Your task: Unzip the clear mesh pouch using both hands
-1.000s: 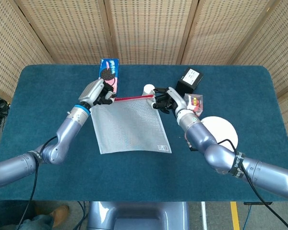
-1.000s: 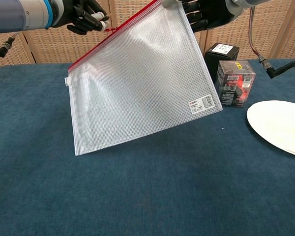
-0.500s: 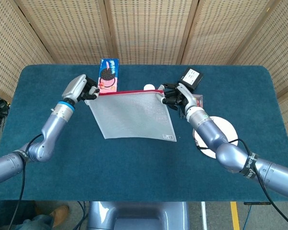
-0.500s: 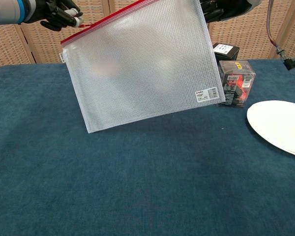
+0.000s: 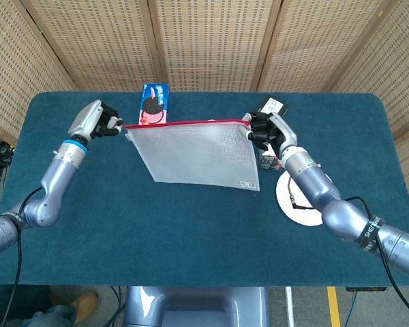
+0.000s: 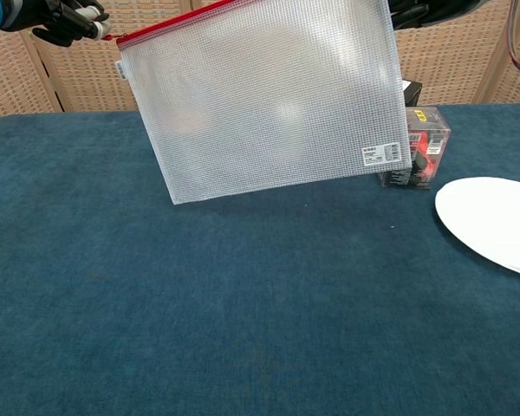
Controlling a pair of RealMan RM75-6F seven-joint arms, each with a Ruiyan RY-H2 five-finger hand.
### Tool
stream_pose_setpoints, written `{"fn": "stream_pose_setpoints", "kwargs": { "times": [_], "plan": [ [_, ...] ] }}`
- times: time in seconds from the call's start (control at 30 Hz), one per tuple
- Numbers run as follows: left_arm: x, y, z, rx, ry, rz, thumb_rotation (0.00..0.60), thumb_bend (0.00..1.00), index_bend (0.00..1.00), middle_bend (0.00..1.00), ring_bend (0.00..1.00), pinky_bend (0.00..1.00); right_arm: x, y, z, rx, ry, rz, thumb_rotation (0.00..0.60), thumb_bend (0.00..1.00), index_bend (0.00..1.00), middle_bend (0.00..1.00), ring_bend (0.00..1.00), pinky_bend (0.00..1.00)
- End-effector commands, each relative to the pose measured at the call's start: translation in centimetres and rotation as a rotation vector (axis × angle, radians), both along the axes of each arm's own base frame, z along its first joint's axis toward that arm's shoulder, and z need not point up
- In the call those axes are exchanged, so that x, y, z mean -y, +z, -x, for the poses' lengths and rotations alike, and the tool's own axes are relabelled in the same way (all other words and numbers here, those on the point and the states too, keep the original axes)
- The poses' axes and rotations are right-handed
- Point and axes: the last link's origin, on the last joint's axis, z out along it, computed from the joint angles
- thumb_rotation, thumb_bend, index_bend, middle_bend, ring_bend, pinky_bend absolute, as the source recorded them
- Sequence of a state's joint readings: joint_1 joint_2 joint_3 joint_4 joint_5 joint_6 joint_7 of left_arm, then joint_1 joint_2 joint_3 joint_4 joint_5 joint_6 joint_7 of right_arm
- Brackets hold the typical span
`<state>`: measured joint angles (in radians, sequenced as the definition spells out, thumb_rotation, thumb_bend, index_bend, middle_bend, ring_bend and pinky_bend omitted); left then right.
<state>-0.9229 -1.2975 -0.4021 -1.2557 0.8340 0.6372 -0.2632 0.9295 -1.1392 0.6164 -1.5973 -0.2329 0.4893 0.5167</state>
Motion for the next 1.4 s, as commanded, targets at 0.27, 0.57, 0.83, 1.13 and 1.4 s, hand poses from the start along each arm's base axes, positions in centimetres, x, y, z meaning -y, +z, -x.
{"fn": "stream_pose_setpoints", "kwargs": {
  "times": [0.27, 0.57, 0.83, 1.13, 1.4],
  "plan": [
    [-0.2, 0.1, 0.5, 0.0, 0.015, -0.004, 0.6, 0.98, 0.9, 0.98, 0.99, 1.0, 0.6, 0.7, 1.2, -0.008, -0.033, 0.017, 0.6, 0.92, 0.78, 0.93, 0.87, 1.0],
    [-0.1, -0.1, 0.4, -0.002, 0.001, 0.035, 0.394, 0.0, 0.0, 0.95, 0.99, 1.0, 0.5, 0.6, 1.8, -0.111, 0.046, 0.024, 0.6, 0.0, 0.03, 0.88, 0.85, 1.0],
    [0.2, 1.0, 0.3, 0.02, -0.037, -0.028, 0.346, 0.0, 0.0, 0.95, 0.99, 1.0, 0.3, 0.8, 2.8, -0.216, 0.074, 0.081, 0.6, 0.0, 0.0, 0.87, 0.85, 1.0],
    [1.5, 3.8, 1.3, -0.018, -0.071, -0.105, 0.355, 0.0, 0.0, 0.75, 0.84, 0.92, -1.0, 2.2, 4.7, -0.431, 0.126, 0.181, 0.6, 0.0, 0.04, 0.85, 0.83, 0.99],
    [7.3, 7.3, 6.9, -0.405, -0.07, -0.227, 0.381, 0.0, 0.0, 0.0, 0.0, 0.04, -6.1, 4.6, 11.0, -1.047, 0.356, 0.447, 0.6, 0.0, 0.06, 0.28, 0.23, 0.27]
  ]
}}
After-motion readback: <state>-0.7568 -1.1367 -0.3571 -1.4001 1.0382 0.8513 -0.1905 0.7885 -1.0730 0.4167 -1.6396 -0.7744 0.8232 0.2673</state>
